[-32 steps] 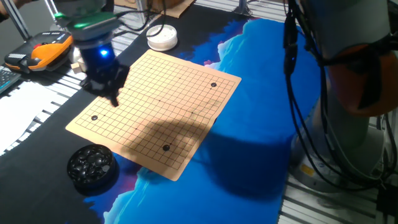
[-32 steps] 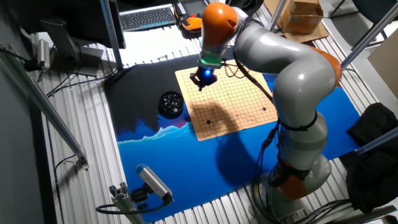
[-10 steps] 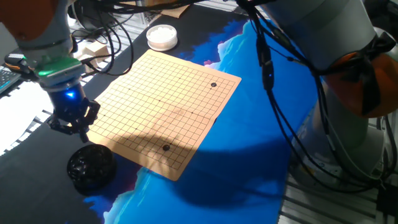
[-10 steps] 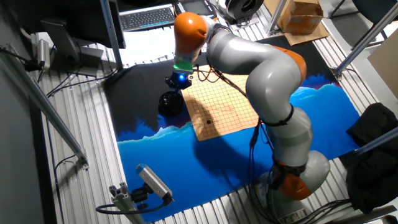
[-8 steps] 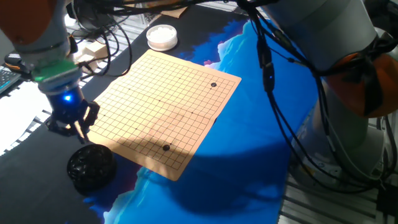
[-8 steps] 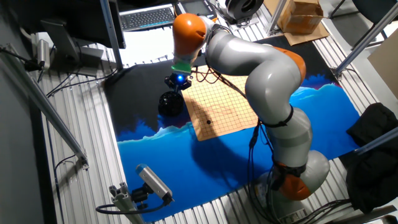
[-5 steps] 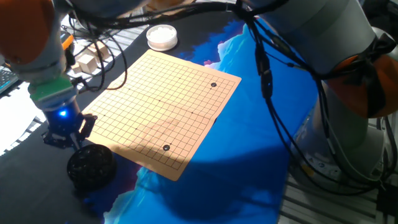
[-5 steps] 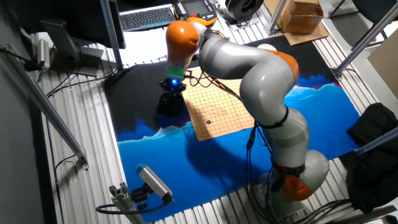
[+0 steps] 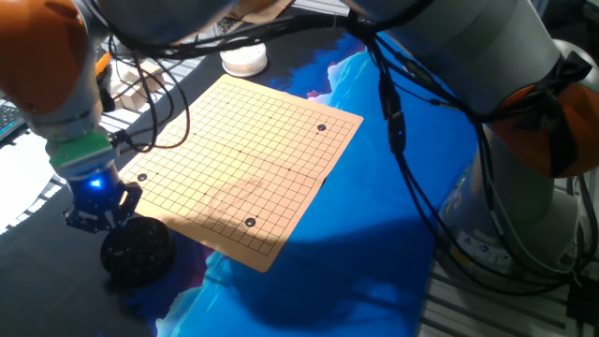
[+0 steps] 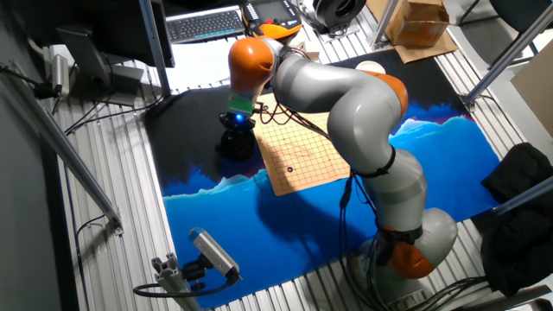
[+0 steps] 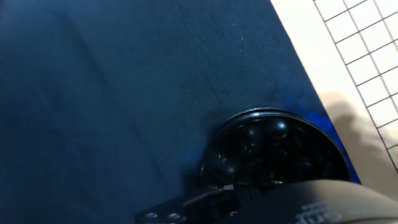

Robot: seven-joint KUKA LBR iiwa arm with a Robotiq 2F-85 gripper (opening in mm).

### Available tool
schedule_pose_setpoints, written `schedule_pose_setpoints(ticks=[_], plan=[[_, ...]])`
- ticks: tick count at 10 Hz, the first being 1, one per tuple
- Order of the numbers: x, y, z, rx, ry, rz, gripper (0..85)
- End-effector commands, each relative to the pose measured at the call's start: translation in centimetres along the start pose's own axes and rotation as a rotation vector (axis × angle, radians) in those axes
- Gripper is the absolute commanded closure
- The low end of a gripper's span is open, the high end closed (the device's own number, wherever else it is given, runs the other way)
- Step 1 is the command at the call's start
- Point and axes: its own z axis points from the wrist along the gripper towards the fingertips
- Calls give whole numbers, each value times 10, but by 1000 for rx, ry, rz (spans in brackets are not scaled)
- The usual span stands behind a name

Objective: Play the first move as black on the 3-4 point in the upper right corner of the Go board

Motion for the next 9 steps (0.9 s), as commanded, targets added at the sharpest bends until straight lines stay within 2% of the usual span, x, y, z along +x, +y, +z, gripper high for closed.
schedule_pose_setpoints(ticks=[1, 2, 5, 9], plan=[[0, -2, 2, 3, -2, -7, 680], [0, -5, 5, 0, -1, -10, 510], [7, -7, 13, 2, -10, -7, 510], [5, -11, 23, -19, -14, -17, 510]])
